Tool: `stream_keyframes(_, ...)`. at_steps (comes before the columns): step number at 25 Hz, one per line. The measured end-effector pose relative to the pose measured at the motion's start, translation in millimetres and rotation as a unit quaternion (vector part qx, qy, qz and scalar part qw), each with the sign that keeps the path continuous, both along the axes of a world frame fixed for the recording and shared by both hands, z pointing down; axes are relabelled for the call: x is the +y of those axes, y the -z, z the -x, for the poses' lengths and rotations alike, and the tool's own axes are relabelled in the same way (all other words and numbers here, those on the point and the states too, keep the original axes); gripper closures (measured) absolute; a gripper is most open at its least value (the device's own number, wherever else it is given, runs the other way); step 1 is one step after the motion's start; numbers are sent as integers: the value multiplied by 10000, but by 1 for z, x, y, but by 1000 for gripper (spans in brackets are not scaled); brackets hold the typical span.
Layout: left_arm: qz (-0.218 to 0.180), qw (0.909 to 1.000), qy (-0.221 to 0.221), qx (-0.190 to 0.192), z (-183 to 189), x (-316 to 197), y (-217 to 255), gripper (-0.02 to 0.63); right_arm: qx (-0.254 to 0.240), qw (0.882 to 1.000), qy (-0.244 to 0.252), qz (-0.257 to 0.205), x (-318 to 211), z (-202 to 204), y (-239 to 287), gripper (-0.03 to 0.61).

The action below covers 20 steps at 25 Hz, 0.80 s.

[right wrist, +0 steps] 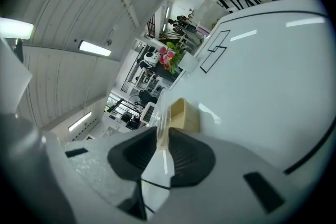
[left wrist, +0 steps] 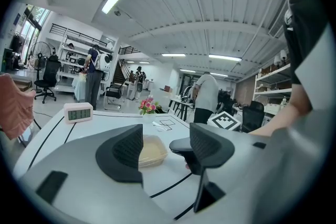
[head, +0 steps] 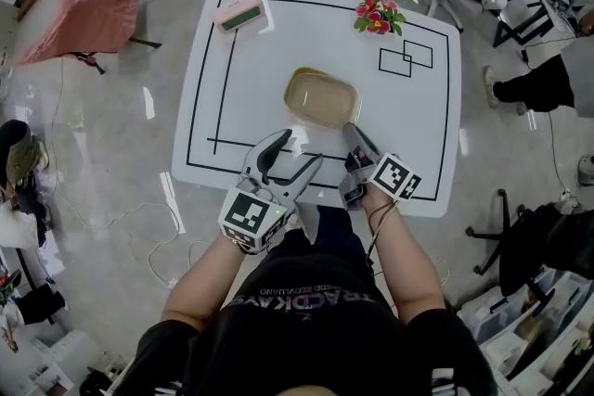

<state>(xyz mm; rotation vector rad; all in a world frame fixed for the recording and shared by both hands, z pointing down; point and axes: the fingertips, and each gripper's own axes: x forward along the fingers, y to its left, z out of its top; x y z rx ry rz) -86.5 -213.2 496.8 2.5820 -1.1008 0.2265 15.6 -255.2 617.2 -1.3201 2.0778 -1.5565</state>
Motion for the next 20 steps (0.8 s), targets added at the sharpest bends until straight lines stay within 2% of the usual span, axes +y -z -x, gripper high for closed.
stream_keyframes(5, -88, 10000, -3, 16, 2, 6, 7, 337, 462, 9968, 256, -594, 1, 2, 29, 526)
stream_keyframes(12, -198, 9998, 26, 63, 9, 16, 17, 362, 941, 9839, 615, -1388, 7, 17, 72, 543)
stream_keyframes(15, -276, 9996, 34, 111, 14, 23, 24, 379, 1443, 9700, 825, -1777, 15, 25, 90, 545)
stream_keyframes(20, -425, 9989, 98, 154, 25, 34, 36, 445, 2365, 9313, 1095, -2544, 29, 39, 128, 545)
